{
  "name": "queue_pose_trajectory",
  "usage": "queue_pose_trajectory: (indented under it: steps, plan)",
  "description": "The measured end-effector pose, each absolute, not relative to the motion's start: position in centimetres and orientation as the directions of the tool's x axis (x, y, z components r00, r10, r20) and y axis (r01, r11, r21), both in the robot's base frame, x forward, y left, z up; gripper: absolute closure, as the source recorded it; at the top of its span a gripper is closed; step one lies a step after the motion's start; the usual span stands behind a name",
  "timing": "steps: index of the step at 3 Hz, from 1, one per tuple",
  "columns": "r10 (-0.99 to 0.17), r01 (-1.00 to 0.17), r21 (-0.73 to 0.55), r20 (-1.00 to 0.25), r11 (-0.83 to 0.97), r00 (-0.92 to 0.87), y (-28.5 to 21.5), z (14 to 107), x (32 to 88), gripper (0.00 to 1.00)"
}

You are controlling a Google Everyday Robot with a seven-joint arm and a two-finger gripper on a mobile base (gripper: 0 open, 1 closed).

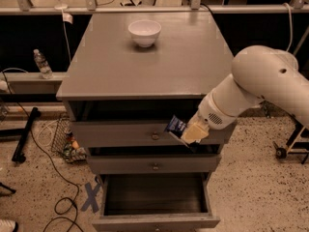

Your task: Pick rxbar blueberry from bottom drawer and place on counter

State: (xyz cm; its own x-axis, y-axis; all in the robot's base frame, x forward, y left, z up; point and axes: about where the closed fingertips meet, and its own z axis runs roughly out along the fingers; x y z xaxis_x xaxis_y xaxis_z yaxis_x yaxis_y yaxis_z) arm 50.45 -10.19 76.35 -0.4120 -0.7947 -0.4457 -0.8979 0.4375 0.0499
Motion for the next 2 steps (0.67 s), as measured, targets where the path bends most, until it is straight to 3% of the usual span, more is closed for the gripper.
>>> queue_pose_trajectory:
  steps: [2]
  plan:
    - [-0.866,-0.903,-0.126,-0.364,0.41,-0.342,-11.1,84.9,53.6,1.0]
